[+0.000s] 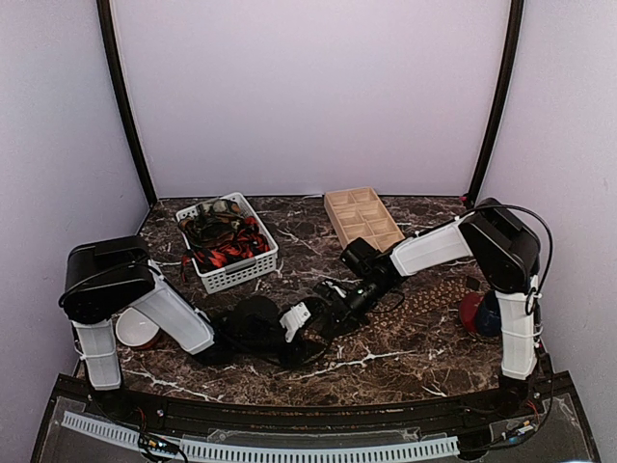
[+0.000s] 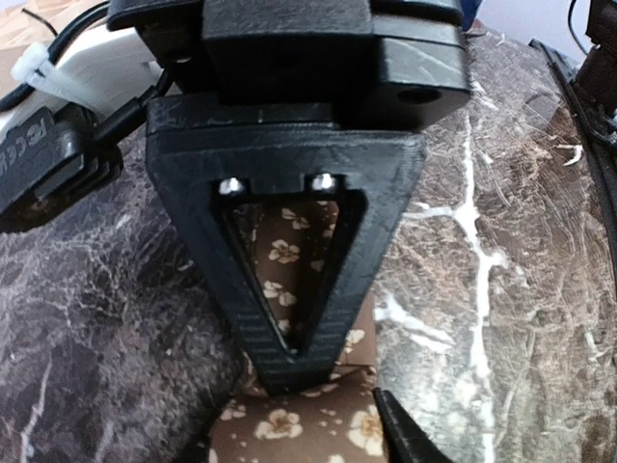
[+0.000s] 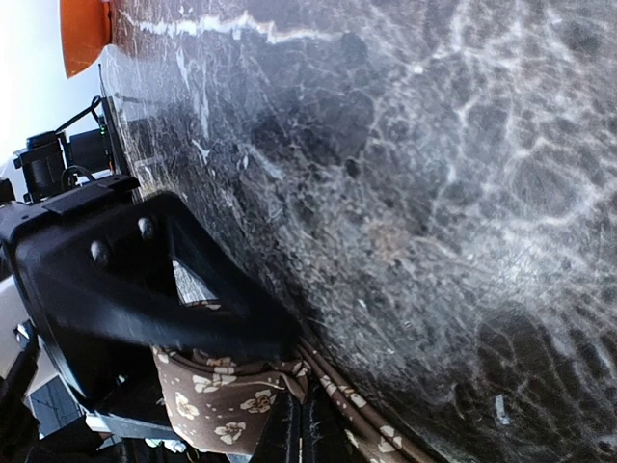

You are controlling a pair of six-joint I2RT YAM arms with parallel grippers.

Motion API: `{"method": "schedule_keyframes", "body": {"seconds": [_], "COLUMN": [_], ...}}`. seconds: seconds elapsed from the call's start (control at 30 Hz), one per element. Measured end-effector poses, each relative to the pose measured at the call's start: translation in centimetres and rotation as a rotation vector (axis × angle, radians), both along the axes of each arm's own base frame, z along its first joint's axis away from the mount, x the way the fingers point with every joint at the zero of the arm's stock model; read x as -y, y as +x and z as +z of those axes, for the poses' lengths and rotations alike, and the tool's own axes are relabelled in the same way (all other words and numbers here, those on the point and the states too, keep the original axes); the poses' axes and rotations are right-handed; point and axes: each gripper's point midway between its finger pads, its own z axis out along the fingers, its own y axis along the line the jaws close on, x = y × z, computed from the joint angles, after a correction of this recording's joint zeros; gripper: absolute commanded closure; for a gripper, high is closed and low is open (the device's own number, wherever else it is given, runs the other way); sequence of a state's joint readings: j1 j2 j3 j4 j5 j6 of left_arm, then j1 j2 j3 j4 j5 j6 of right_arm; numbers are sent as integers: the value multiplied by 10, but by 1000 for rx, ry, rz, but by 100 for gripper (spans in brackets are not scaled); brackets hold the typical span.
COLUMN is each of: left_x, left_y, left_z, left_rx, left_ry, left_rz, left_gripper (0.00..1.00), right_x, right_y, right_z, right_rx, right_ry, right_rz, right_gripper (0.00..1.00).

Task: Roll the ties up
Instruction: Roll the tie at the center of the board.

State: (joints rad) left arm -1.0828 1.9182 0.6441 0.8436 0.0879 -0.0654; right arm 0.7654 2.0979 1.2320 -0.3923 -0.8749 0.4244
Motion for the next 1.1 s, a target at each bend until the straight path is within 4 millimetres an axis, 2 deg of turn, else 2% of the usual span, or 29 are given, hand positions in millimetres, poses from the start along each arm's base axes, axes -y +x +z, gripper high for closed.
{"method": "schedule_keyframes", "body": {"seconds": [0.03, 0.17, 0.27, 0.37, 0.5, 0.6, 0.67, 0.9, 1.0, 1.1], "left_x": [2, -1, -9, -19, -23, -21, -20, -20, -19, -20], "left_y": [2, 5, 3, -1, -3, -3, -3, -3, -3, -3], "left_z": [-1, -1, -1, -1, -3, -2, -2, -2, -2, -3], "left_rx": [4, 11, 28, 38, 37, 30, 27, 22, 22, 22], "left_ry": [3, 19, 55, 102, 135, 142, 146, 151, 151, 153], "left_rz": [4, 21, 19, 7, -4, -8, -8, -9, -9, -10], "left_gripper": [65, 70, 70, 70, 69, 69, 69, 68, 68, 67], "right_x": [0, 0, -1, -4, -18, -28, -32, -30, -30, -29], "right_y": [0, 2, 6, 12, 18, 15, 8, -13, -15, -15], "right_z": [0, 3, 13, 26, 49, 64, 66, 39, 31, 26], "right_rx": [-1, 5, 16, 18, 20, 29, 25, -40, -48, -45], "right_ry": [-1, -4, 1, 21, 83, 121, 128, 63, 49, 43], "right_rz": [-1, -10, -24, -32, -17, 16, 41, 84, 89, 93], "right_gripper": [100, 73, 59, 55, 54, 54, 54, 59, 72, 99]}}
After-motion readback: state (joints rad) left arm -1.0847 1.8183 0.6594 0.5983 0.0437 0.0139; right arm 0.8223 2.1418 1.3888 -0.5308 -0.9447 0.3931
